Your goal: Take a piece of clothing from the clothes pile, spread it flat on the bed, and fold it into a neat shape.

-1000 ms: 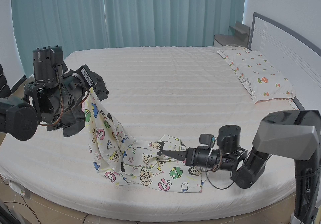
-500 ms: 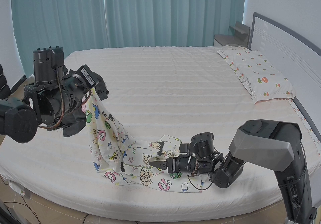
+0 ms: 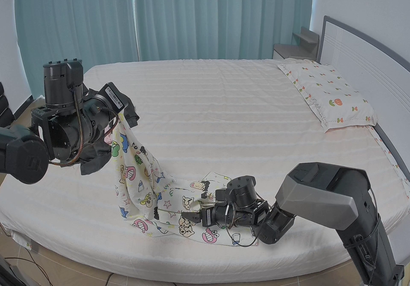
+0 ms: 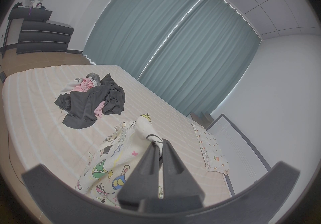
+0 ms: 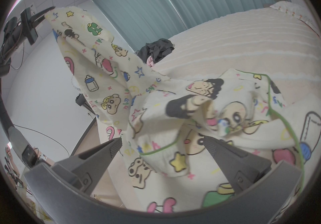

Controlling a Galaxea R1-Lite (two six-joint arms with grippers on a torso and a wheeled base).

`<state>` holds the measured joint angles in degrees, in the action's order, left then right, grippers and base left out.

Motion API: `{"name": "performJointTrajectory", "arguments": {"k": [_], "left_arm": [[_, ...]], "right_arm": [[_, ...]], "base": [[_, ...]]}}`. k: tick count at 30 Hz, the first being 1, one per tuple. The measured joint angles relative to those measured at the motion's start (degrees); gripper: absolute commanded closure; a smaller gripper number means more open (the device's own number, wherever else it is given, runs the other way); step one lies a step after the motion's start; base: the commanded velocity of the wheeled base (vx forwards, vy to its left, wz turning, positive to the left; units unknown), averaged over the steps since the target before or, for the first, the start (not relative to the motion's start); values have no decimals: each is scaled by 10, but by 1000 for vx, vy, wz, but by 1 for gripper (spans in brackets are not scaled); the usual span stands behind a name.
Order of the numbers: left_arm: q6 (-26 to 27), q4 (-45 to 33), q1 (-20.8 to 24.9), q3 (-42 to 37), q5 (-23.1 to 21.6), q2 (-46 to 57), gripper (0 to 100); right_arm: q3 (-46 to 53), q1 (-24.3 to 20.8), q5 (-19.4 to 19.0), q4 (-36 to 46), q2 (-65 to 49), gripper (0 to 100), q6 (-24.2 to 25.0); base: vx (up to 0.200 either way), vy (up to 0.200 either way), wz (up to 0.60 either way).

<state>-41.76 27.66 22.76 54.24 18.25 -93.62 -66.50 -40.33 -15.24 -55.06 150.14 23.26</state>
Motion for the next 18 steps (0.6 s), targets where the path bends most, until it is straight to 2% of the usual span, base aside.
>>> {"name": "performJointTrajectory", "arguments": {"k": [5,6,18], "left_arm": [[-2,0,0,0,0,0,100],[-2,0,0,0,0,0,100],[-2,0,0,-7,0,0,100]], "right_arm": [[-22,-16,3,16,5,0,-1],[-28,-18,5,23,8,100,-1],[-69,-26,49,70,20,100,-2]], "base": [[0,0,0],[0,0,0],[0,0,0]]}}
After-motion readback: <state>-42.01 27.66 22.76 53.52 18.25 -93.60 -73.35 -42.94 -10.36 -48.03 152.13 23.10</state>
